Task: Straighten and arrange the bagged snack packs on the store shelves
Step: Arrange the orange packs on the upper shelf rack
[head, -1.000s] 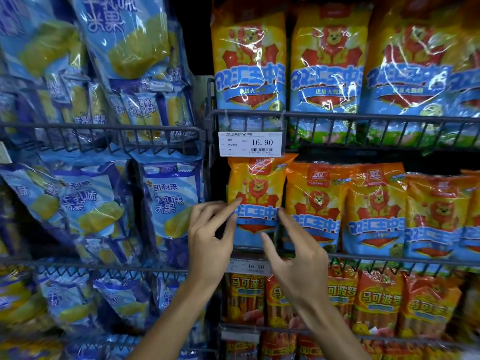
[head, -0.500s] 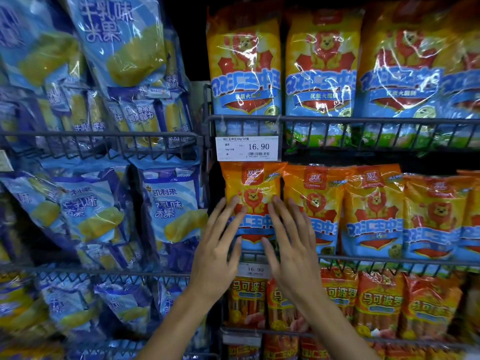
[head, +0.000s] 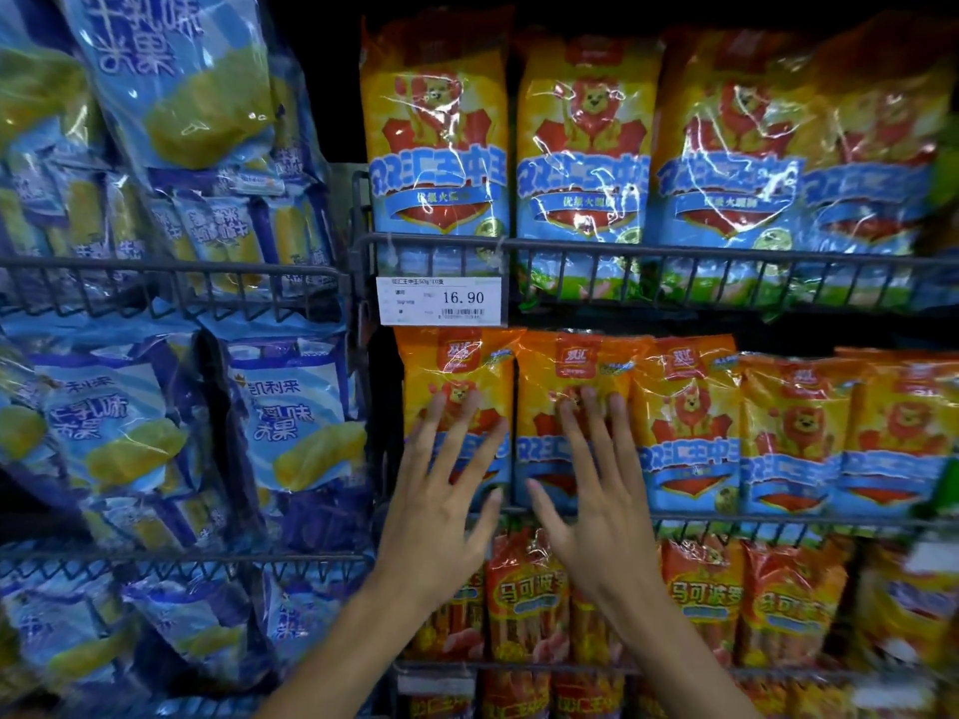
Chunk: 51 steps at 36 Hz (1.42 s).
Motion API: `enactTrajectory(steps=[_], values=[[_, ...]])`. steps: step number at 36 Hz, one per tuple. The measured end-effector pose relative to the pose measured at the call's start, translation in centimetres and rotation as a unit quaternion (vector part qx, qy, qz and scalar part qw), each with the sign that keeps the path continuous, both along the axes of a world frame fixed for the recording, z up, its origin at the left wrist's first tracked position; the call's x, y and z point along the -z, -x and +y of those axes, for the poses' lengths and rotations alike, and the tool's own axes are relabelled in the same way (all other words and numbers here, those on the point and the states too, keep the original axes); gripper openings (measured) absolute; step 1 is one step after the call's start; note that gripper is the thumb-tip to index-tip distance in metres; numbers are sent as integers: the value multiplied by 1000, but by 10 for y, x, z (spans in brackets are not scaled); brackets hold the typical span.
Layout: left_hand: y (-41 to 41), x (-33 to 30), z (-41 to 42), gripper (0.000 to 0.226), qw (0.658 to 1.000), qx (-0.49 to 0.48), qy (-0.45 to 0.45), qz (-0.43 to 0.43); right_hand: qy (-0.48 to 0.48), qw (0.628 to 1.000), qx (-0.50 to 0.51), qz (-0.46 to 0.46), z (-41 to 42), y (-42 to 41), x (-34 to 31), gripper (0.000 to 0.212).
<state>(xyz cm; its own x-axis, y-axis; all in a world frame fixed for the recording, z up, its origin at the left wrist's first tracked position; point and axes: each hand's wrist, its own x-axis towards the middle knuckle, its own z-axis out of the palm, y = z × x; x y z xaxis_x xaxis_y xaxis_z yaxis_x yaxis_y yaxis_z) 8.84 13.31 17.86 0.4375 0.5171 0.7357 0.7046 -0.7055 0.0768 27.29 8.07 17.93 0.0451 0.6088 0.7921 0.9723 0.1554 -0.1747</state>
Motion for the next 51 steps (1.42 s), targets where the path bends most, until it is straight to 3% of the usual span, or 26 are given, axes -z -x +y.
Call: enactTrajectory(steps=[11, 16, 22, 29, 34, 40, 51], values=[[2, -3, 4, 66, 996, -25, -6, 82, 51, 997, 21, -47, 4, -12, -1, 90], [6, -7, -1, 68, 993, -34, -8, 113, 71, 996, -31, -32, -9, -18, -10, 83], [1, -3, -11, 67, 996, -10, 3, 89, 40, 998, -20, 50, -42, -34, -6, 74], [-38, 5, -21, 54, 992, 114, 29, 53, 104, 992, 9, 77, -79, -65, 7, 65], [-73, -24, -36, 38, 980, 198, 36, -8, 116, 988, 17, 105, -108, -99, -12, 58], [-121, -74, -69, 35, 964, 260, 37, -35, 79, 984, 6, 160, -146, -153, -55, 51], [-249, -158, -124, 41, 965, 238, 24, -105, -8, 985, -74, 154, -199, -298, -141, 47]])
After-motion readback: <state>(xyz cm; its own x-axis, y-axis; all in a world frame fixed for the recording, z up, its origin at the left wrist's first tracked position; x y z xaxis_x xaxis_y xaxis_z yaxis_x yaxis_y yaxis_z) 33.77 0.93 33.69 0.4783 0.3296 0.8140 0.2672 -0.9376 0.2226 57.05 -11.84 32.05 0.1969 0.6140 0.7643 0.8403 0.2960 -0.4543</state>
